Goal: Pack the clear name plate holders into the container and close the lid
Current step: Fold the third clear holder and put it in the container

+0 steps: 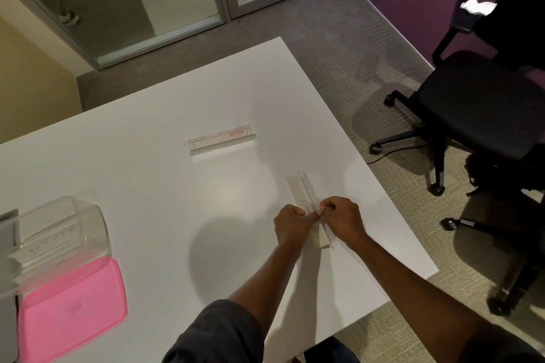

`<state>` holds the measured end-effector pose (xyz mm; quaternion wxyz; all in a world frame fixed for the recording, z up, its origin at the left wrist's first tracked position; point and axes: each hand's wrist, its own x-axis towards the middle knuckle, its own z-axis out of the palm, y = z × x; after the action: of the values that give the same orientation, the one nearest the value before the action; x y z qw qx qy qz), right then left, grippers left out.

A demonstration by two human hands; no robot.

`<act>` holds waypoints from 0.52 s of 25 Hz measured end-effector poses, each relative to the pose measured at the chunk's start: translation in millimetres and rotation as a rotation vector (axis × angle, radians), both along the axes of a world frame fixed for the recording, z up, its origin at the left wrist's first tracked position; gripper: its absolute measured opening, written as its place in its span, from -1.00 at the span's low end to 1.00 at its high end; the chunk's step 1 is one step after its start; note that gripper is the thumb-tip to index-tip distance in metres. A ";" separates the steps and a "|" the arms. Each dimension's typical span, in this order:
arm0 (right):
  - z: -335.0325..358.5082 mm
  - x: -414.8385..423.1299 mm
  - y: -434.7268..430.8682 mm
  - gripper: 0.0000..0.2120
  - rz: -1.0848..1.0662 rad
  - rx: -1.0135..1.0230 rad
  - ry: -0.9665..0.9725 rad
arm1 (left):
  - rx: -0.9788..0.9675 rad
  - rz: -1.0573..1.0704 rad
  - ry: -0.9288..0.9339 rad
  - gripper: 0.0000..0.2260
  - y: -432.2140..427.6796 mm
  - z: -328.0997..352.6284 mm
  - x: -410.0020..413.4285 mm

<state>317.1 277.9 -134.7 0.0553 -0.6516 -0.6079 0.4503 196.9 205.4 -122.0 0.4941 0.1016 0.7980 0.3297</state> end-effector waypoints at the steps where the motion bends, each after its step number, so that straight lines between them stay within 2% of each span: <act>1: 0.5 0.8 0.3 -0.86 0.001 -0.003 0.012 | 0.003 -0.013 0.003 -0.55 -0.1 0.4 0.1; 3: 2.2 2.8 -0.7 -0.83 0.019 -0.004 0.026 | 0.001 -0.087 0.068 -0.62 -0.7 5.7 -3.7; 4: 3.6 4.9 -2.8 -0.75 0.029 -0.004 0.020 | -0.013 -0.164 0.160 -0.64 -0.2 8.4 -8.6; 7: 7.0 14.3 -15.2 -0.50 0.078 -0.004 -0.010 | -0.001 -0.459 0.568 -0.80 6.1 12.0 -33.2; 8: 7.9 17.4 -21.5 -0.48 0.109 -0.007 -0.025 | 0.046 -0.573 0.692 -0.78 9.8 11.7 -43.3; 11: 10.5 21.5 -39.9 -0.18 0.272 0.024 -0.165 | 0.161 -1.005 0.941 -0.39 28.9 12.2 -68.2; 13: 11.1 19.7 -49.8 -0.18 0.373 0.099 -0.261 | 0.197 -1.284 0.988 -0.26 44.7 14.5 -76.7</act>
<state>336.8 228.2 -123.7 -0.0761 -0.5771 -0.7412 0.3343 120.2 250.1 -107.5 0.1663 0.7158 0.6774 -0.0317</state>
